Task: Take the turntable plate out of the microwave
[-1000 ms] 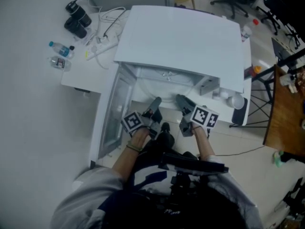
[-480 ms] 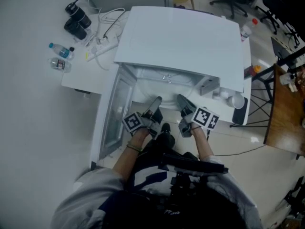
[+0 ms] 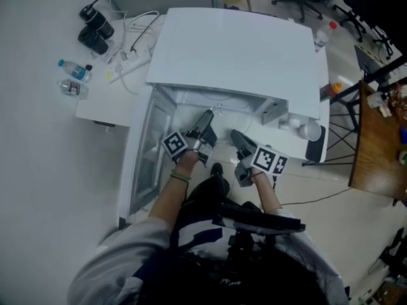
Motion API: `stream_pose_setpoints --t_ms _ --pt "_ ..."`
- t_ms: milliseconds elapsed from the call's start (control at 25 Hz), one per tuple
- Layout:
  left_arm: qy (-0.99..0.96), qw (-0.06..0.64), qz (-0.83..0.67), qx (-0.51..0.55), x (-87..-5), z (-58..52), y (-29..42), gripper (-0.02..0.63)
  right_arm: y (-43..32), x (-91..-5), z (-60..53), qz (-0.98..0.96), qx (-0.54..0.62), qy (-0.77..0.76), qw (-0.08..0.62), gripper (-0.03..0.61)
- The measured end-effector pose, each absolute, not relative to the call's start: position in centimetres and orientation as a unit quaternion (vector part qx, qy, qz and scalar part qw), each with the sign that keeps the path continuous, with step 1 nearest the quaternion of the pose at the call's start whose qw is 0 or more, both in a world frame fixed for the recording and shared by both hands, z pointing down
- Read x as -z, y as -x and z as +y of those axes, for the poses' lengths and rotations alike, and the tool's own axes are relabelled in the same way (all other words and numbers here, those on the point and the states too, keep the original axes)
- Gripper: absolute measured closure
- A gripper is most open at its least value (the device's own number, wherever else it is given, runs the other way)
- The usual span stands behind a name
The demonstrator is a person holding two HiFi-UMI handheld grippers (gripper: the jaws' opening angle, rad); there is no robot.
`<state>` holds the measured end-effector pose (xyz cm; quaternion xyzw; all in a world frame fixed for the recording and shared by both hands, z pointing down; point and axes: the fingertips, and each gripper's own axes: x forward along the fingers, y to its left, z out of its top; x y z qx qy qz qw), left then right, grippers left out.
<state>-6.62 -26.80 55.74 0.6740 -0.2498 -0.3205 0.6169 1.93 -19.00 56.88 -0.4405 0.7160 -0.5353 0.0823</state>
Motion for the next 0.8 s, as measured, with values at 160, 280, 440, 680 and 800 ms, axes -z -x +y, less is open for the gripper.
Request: stream_pose_setpoints --t_ms 160,280,440,680,800 --pt "-0.657 0.624 -0.259 0.335 -56.2 -26.3 6.8 0.551 -1.7 -57.2 -18.5 0.736 0.508 0.445 0.039 0.46" --pt "-0.659 0.619 -0.264 0.337 -56.4 -25.8 6.8 0.55 -1.7 -57.5 -18.1 0.749 0.486 0.449 0.006 0.437" --pt "-0.67 0.615 -0.256 0.326 -56.1 -25.1 6.8 0.549 -1.3 -57.7 -17.2 0.755 0.486 0.44 0.007 0.436" --pt "-0.684 0.604 -0.24 0.331 -54.3 -24.9 6.7 0.55 -1.3 -56.4 -16.7 0.773 0.459 0.438 0.017 0.433" --pt "-0.681 0.604 -0.246 0.332 -53.9 -24.5 6.7 0.551 -1.3 -55.8 -16.5 0.777 0.454 0.435 0.02 0.433"
